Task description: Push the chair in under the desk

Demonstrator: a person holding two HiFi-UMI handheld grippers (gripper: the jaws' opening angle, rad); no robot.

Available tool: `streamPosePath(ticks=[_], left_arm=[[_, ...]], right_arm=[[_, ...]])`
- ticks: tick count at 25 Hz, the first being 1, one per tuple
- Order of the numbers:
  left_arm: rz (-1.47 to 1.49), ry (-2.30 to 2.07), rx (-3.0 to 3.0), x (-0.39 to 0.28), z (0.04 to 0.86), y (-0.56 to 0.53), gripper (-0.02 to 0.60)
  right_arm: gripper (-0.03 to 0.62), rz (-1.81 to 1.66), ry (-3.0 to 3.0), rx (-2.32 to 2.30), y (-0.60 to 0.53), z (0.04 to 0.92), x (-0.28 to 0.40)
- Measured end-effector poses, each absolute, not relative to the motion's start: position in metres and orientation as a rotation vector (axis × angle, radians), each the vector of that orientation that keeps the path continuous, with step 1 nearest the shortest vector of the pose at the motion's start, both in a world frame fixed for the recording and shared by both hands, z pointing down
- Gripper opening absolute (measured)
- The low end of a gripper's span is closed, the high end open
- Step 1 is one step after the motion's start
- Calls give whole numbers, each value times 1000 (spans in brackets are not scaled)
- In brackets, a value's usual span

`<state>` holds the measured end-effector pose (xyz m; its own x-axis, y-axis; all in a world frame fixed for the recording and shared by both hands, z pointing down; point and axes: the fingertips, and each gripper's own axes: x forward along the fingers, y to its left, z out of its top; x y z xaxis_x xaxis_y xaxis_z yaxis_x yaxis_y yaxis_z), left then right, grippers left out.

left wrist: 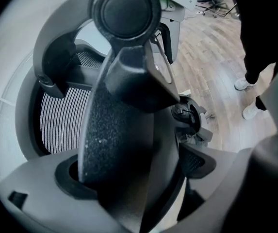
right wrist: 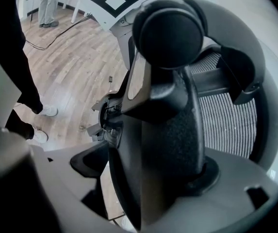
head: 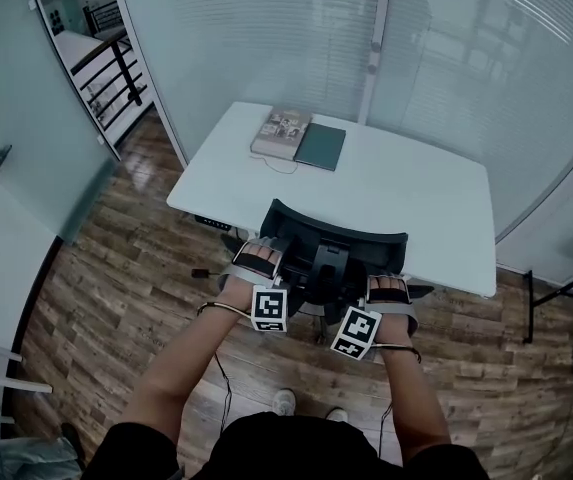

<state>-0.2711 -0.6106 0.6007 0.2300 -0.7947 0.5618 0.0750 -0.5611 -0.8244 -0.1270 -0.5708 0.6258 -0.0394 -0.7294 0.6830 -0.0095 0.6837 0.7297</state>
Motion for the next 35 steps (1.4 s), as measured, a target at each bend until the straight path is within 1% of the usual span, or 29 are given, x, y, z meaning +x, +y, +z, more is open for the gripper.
streamPosePath(ticks=[22,35], left_arm=[[-1370,672,-1725,-265,594,-667,528],[-1369,673,-1743,-265,597,-669,528]], right_arm=[[430,-611,-1485,677,-619,623,-123],[437,-603,-1476,691,-622,625,-122]])
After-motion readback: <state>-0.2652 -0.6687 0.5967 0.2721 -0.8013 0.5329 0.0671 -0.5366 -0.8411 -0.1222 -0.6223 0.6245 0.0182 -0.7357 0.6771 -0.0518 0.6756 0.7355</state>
